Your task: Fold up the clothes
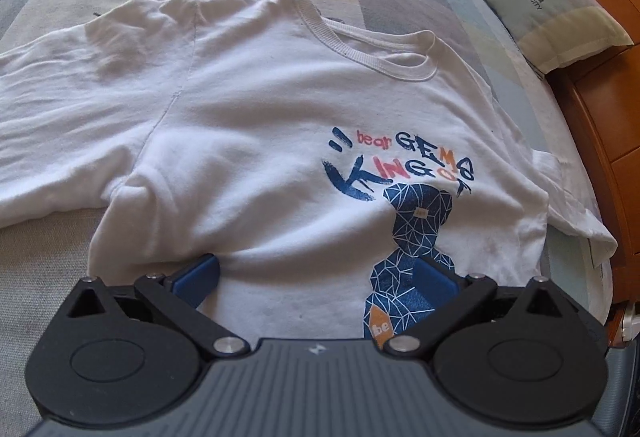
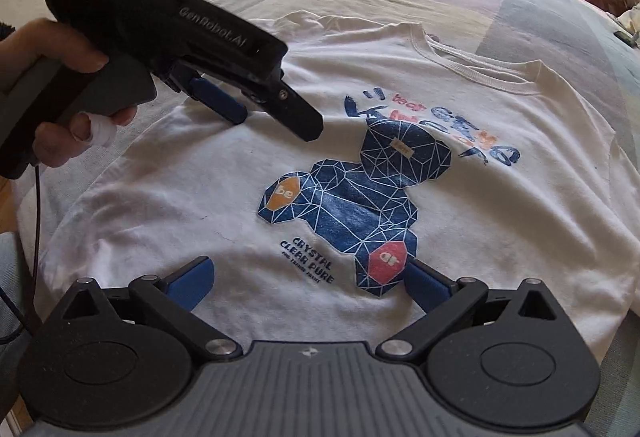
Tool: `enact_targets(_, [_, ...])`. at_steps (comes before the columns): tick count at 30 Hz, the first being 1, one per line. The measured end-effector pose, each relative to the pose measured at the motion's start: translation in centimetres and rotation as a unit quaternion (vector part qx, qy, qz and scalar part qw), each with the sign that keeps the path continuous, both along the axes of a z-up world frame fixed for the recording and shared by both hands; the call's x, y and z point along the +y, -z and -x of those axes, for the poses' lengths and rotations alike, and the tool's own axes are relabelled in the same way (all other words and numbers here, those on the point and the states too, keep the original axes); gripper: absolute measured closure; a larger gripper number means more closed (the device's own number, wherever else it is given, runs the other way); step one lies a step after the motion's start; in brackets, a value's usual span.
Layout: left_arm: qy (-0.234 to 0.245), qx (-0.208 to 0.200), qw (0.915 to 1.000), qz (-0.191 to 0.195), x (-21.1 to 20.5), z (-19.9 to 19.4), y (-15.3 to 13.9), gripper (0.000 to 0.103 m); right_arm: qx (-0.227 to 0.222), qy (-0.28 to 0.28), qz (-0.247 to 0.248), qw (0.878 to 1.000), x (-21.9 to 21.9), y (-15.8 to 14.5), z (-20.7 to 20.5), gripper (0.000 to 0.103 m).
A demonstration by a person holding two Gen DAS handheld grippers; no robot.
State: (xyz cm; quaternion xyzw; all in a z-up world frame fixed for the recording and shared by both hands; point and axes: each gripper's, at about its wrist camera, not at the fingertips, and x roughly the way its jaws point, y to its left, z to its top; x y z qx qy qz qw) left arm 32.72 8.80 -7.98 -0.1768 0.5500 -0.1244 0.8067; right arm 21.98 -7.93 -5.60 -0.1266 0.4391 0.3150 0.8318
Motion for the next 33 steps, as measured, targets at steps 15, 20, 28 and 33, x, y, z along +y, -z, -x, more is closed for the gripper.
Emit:
enact_targets(15, [0.055, -0.004, 0.9961, -0.069, -2.1, -0.1, -0.1, 0.001, 0.113, 0.063, 0.098, 0.987, -3.8, 0.2, 3.4, 0.0])
enact_targets(20, [0.098, 0.011, 0.9869, -0.128, -3.9, -0.4, 0.1, 0.001, 0.147, 0.085, 0.119, 0.978, -4.2, -0.8, 3.2, 0.0])
enact_targets(28, [0.094, 0.087, 0.969, -0.211, -5.5, -2.1, 0.0, 0.001, 0.171, 0.142, 0.1, 0.97, -9.5, -3.8, 1.2, 0.0])
enact_targets(33, [-0.025, 0.142, 0.9538, -0.264, -5.8, -3.7, -1.2, 0.001, 0.177, 0.131, 0.081, 0.972, -14.0, -5.3, -1.0, 0.0])
